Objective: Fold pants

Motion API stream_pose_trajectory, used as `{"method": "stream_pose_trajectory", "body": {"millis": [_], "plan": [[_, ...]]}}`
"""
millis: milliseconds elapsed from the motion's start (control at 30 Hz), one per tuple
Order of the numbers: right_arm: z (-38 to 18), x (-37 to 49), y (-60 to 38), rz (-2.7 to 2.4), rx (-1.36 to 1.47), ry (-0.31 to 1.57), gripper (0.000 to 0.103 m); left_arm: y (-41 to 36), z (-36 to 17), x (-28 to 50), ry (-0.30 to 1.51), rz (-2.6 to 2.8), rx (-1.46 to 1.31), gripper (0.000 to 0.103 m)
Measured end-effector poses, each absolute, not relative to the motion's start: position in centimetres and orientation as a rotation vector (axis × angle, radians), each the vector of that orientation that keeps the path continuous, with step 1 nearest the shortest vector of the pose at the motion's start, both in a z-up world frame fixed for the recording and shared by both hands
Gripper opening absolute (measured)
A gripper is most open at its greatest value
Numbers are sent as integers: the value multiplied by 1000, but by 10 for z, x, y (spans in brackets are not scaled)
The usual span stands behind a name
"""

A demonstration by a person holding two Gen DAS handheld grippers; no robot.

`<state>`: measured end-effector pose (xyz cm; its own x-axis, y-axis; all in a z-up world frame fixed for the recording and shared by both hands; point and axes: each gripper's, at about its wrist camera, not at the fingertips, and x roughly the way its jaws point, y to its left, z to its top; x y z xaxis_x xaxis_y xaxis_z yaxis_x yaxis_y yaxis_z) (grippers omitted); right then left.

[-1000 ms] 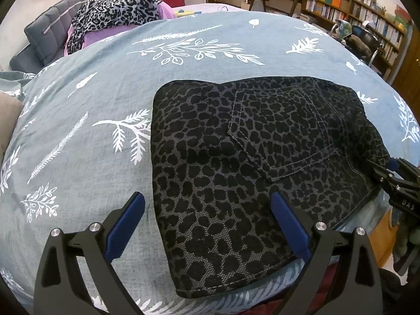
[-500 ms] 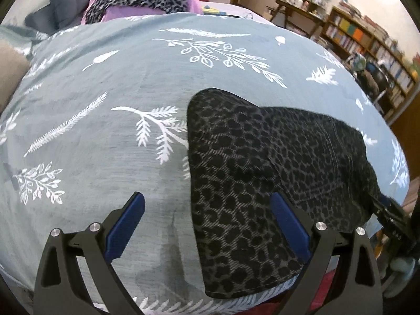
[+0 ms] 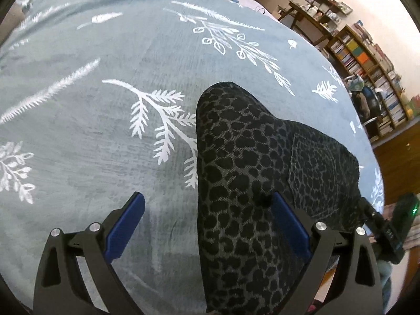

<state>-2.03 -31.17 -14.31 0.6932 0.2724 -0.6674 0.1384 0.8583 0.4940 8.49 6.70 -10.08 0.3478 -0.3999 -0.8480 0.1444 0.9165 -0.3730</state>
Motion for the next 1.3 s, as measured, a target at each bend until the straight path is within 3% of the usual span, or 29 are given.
{"method": "stream_pose_trajectory", "body": {"millis": [533, 833, 933, 1167, 1300], "plan": [[-168, 6, -326, 234, 766, 923, 82, 62, -121, 103, 1221, -506, -329, 95], [-172, 12, -308, 337, 779, 963, 82, 56, -127, 106, 1250, -599, -427, 75], [-172, 14, -307, 349, 782, 966, 80, 56, -126, 106, 1256, -602, -438, 70], [-174, 17, -310, 379, 820, 979, 60, 60, -127, 103, 1263, -614, -470, 59], [-172, 17, -307, 369, 801, 978, 59, 61, -126, 101, 1255, -620, -466, 58]]}}
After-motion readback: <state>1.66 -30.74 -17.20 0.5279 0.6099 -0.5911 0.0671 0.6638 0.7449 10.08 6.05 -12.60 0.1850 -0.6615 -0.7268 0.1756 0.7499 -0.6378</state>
